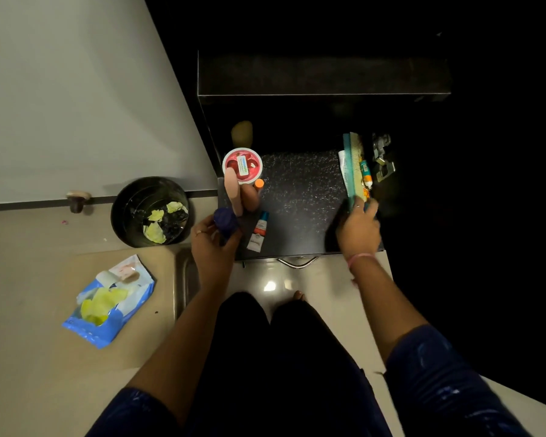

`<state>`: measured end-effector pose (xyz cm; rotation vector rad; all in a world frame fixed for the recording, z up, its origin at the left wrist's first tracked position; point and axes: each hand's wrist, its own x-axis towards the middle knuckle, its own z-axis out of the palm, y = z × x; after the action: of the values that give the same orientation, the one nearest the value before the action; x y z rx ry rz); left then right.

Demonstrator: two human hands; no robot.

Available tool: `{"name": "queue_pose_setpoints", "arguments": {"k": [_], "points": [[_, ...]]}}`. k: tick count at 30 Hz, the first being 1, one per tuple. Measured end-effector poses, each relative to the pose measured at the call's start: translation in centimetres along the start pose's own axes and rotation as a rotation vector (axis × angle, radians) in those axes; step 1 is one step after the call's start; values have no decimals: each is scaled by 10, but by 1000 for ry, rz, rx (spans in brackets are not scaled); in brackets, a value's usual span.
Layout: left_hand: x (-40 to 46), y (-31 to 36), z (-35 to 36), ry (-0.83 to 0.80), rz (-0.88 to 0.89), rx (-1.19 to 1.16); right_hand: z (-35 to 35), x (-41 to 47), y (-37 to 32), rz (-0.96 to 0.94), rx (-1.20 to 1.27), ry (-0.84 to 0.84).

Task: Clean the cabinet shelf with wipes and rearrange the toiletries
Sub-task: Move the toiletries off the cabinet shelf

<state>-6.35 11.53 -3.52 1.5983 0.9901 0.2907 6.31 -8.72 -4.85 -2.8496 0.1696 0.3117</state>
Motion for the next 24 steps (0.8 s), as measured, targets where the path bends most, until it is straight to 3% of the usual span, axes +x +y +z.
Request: {"name": "queue_pose_setpoints", "arguments": {"k": [6,12,15,20,24], "points": [[-2,-8,-2,6,-26,5,-6,45,17,-86,-227,-185],[-7,-18,-4,-15,-46,76,-10,37,8,-121,-264,-99],[-9,-23,-5,-31,-44,68,-7,18,-6,-250,-93,-75],[-13,-37,-8,-48,-106,65,21,-42,-56,-471,255,-235],[-23,-44,-9,9,-248,-26,47,-71,-89,-465,401,-310]]}}
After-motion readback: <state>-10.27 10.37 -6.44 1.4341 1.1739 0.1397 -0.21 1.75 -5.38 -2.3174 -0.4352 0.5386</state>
